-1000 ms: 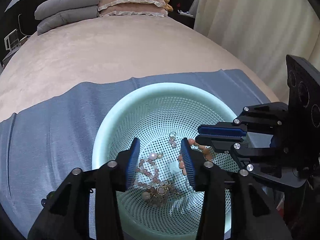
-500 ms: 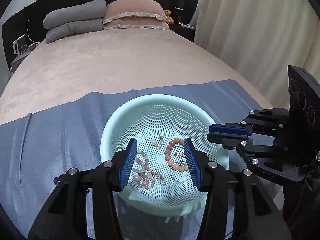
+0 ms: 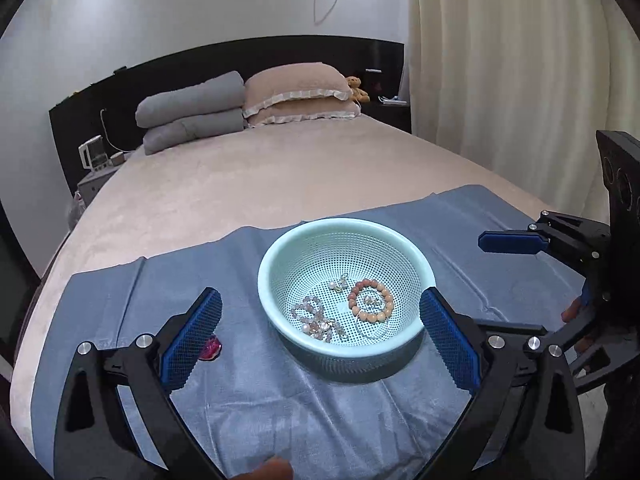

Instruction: Organize jewelry

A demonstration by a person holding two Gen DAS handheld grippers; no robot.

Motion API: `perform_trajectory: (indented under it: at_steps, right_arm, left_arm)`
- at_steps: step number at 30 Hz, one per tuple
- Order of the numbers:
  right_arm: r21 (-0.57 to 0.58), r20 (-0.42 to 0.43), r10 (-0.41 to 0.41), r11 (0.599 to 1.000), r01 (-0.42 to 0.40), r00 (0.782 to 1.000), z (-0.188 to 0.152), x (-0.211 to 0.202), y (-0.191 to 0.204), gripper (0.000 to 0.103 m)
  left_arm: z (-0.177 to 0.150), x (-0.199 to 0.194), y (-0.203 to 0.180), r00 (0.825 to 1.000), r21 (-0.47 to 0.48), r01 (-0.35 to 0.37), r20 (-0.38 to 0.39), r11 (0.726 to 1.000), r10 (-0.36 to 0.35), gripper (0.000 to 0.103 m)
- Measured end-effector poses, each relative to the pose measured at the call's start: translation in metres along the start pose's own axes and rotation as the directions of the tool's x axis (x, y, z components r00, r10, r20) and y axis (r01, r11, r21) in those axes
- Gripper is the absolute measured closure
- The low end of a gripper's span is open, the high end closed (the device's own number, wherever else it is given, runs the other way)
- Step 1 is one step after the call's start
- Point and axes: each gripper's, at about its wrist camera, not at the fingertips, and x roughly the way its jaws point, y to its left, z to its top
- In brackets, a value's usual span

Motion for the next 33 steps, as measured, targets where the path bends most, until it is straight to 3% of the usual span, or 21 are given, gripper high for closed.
perform_trajectory:
  at_steps: [2,10,19,23,33]
  right_arm:
    - [0.003,0.005,-0.02,1.0,0.02,1.0,-0.007,-0.006,0.007,0.018]
    - [0.08,0.007,-0.145,0.986,0.144,0.989,-0.046,-0.018,0.016,0.014]
    - [0.184,0.061,-0.306,0.939,0.291,0.95,-0.089,-0.029,0.034,0.009]
    - [0.241,0.075,-0.318,0.925,0.292,0.945,-0.102,-0.035,0.038,0.009]
    - [0.32,0.068,-0.37,0.888,0.331,0.927,-0.133,-0.048,0.047,0.008]
  left_arm:
    - [-0.008,-0.01,-0.001,1.0,-0.003,-0.02,0.021,1.0,0.021,0.006]
    - [-0.038,-0.032,-0.001,0.997,-0.053,-0.068,0.03,0.996,0.069,0.006]
    - [-0.081,-0.037,0.003,0.999,-0.106,-0.038,0.011,0.994,0.04,0.006]
    - [-0.102,-0.038,0.003,0.999,-0.13,-0.037,0.01,0.991,0.038,0.006]
    - [-0.134,-0.05,-0.015,0.99,-0.128,-0.138,0.019,0.982,0.142,0.006]
